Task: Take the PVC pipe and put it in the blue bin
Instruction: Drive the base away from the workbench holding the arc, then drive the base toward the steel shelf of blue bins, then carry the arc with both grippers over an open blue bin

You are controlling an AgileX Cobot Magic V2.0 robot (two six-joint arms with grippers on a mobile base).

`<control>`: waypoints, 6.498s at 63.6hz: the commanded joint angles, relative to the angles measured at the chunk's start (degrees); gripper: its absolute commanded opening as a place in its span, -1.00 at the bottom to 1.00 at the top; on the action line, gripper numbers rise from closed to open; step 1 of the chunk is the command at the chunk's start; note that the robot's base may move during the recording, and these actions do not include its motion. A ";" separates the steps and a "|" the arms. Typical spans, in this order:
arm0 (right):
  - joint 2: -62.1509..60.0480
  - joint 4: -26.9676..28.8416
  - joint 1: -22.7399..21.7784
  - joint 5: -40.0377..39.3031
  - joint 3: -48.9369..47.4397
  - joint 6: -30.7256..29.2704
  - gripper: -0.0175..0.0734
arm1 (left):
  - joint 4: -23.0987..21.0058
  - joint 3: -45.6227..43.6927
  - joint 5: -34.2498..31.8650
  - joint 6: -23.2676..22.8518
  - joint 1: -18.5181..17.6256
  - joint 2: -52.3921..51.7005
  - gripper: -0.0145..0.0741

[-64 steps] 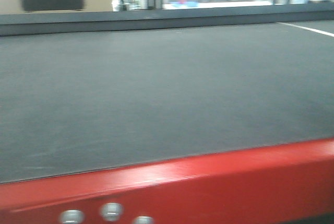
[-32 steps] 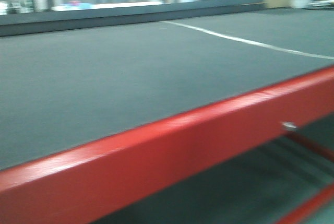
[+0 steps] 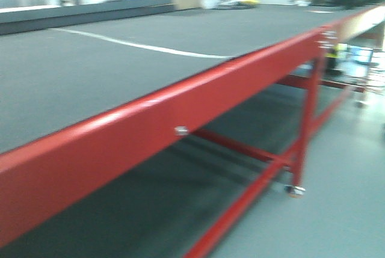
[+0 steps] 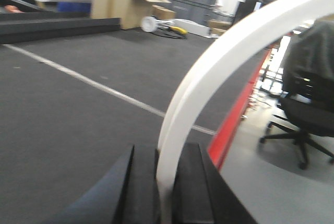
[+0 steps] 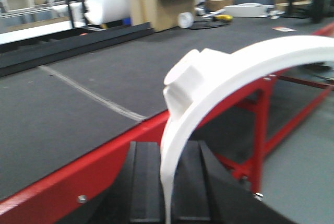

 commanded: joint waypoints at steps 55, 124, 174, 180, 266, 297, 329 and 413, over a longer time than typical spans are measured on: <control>-0.30 -0.47 -0.15 -1.85 0.19 -0.38 -0.98 | -0.38 -0.11 -1.70 -0.28 -0.37 -0.25 -0.92; -0.30 -0.47 -0.15 -1.95 0.19 -0.38 -0.98 | -0.38 -0.11 -1.70 -0.28 -0.37 -0.25 -0.92; -0.30 -0.47 -0.15 -2.05 0.19 -0.38 -0.98 | -0.38 -0.11 -1.70 -0.28 -0.37 -0.25 -0.92; -0.30 -0.47 -0.15 -2.05 0.19 -0.38 -0.98 | -0.38 -0.11 -1.70 -0.28 -0.37 -0.25 -0.92; -0.30 -0.47 -0.15 -2.18 0.19 -0.38 -0.98 | -0.38 -0.11 -1.70 -0.28 -0.37 -0.25 -0.92; -0.30 -0.47 -0.15 -2.18 0.19 -0.38 -0.98 | -0.38 -0.11 -1.70 -0.28 -0.37 -0.25 -0.92; -0.30 -0.47 -0.15 -2.18 0.19 -0.38 -0.98 | -0.38 -0.11 -1.70 -0.28 -0.37 -0.25 -0.92; -0.30 -0.47 -0.15 -2.28 0.19 -0.38 -0.98 | -0.38 -0.11 -1.70 -0.28 -0.37 -0.14 -0.92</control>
